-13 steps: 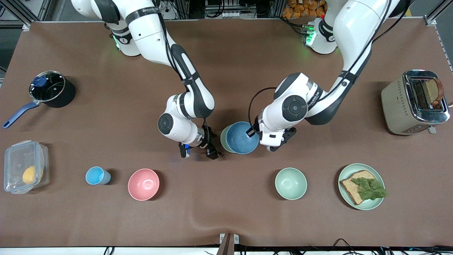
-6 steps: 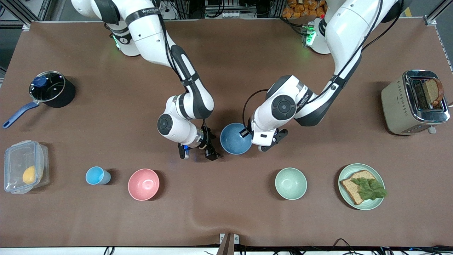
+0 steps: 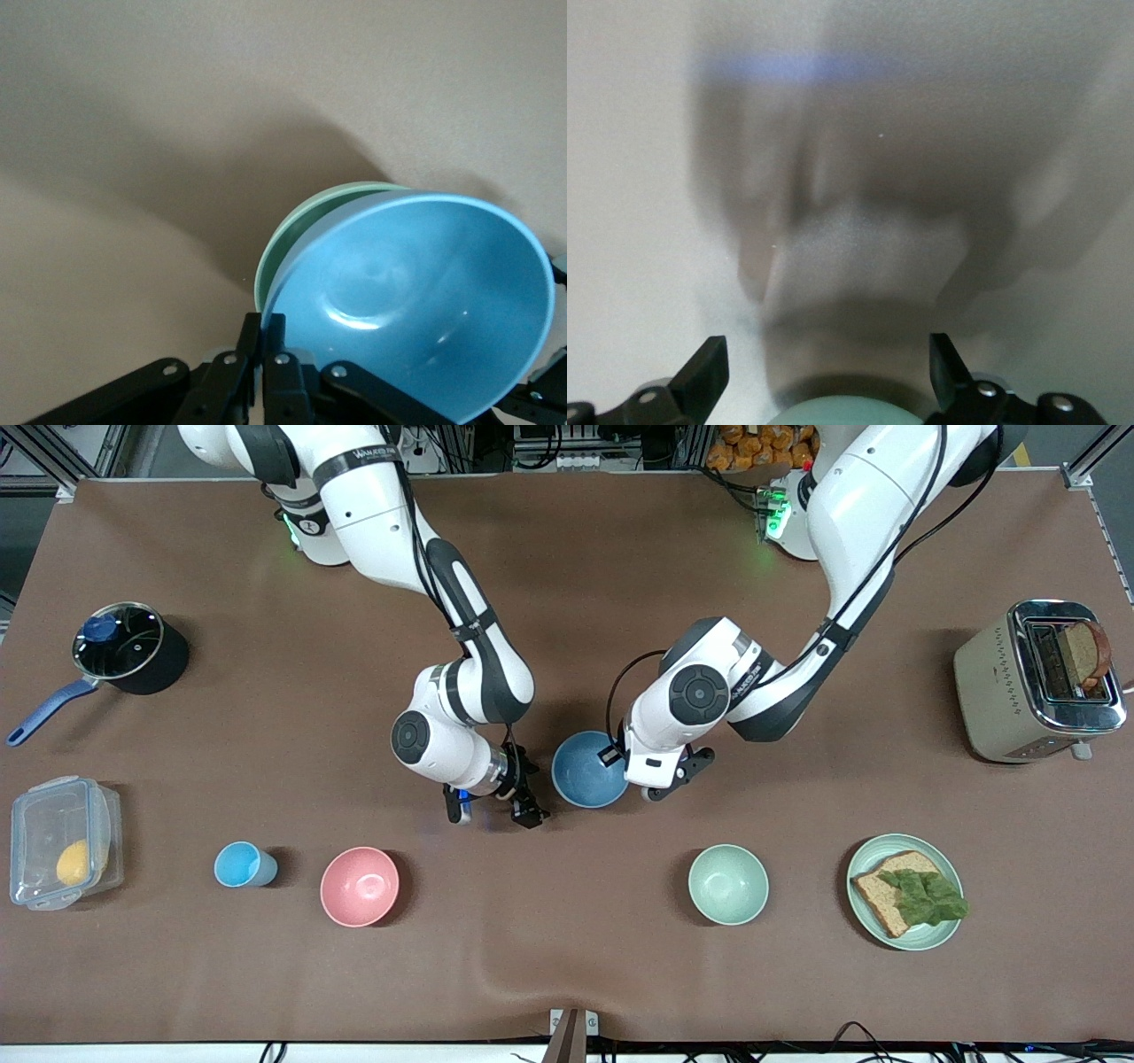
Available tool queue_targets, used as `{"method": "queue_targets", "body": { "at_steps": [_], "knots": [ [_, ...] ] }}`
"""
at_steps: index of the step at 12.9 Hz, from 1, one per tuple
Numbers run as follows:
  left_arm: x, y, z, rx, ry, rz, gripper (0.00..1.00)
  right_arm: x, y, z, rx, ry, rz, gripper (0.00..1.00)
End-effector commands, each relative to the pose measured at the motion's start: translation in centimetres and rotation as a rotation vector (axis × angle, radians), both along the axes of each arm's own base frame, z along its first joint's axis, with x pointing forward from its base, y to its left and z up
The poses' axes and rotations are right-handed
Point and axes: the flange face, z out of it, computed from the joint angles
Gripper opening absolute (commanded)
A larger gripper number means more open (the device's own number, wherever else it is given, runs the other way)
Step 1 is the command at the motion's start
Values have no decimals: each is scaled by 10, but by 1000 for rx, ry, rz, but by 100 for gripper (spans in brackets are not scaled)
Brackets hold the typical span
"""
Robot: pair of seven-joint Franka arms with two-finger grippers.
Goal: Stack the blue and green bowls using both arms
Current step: 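Lower the blue bowl into the green bowl with the left gripper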
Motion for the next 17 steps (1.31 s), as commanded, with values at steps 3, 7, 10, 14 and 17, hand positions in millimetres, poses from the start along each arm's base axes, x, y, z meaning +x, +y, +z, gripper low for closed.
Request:
{"method": "queue_targets", "body": {
  "at_steps": [3, 7, 10, 14, 17],
  "knots": [
    [-6, -4, -8, 0, -27, 4, 0, 2, 5, -1, -10, -5, 3, 100],
    [-8, -7, -20, -19, -32, 8, 0, 3, 4, -1, -9, -4, 0, 100],
    [-13, -11, -28, -14, -23, -3, 0, 3, 3, -1, -9, -5, 0, 100],
    [-9, -7, -34, -8, -19, 5, 20, 3, 3, -1, -11, -8, 6, 100],
    [-6, -5, -32, -7, -25, 10, 87, 5, 1, -2, -11, -8, 6, 100]
  ]
}}
